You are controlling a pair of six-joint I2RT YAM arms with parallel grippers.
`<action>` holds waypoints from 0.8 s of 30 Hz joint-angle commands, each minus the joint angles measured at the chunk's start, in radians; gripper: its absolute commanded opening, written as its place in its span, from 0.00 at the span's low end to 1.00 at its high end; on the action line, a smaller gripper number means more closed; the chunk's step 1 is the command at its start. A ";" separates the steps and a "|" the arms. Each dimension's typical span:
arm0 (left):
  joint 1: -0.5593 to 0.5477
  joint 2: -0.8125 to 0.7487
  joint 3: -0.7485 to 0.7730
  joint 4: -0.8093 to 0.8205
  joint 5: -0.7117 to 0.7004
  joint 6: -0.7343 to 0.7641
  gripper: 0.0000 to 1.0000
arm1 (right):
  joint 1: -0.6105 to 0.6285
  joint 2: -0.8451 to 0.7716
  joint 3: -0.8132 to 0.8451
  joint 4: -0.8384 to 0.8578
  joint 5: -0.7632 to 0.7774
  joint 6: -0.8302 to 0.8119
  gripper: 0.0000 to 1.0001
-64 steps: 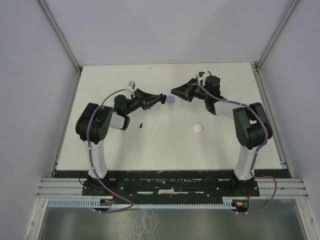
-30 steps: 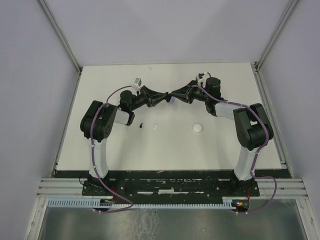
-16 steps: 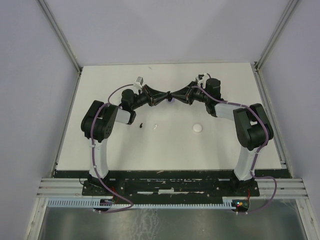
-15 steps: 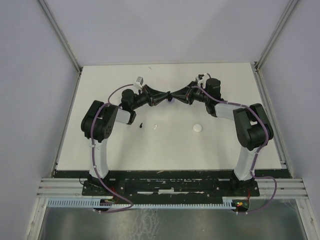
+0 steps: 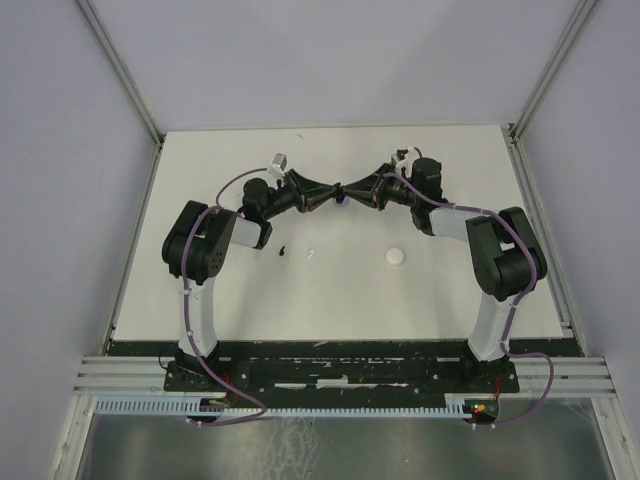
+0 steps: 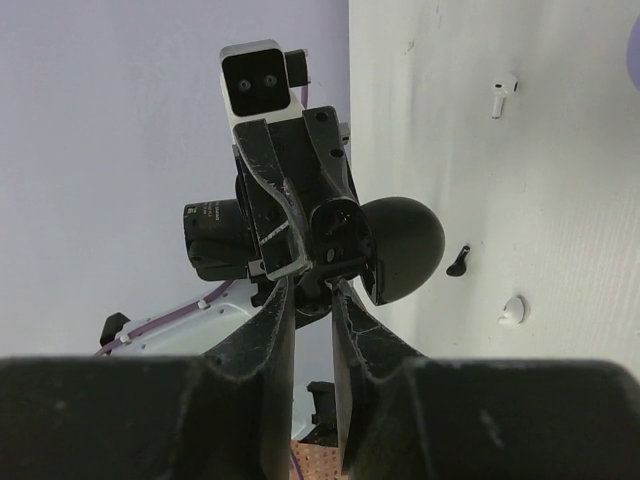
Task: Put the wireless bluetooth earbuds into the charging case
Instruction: Place the earbud in the charging case.
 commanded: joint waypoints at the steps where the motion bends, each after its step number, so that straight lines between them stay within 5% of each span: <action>1: -0.005 -0.043 0.001 0.064 0.030 0.017 0.03 | 0.002 -0.013 -0.008 0.081 -0.028 -0.007 0.01; 24: 0.003 -0.065 -0.012 0.097 0.034 -0.013 0.03 | -0.009 0.004 -0.038 0.118 -0.033 0.003 0.01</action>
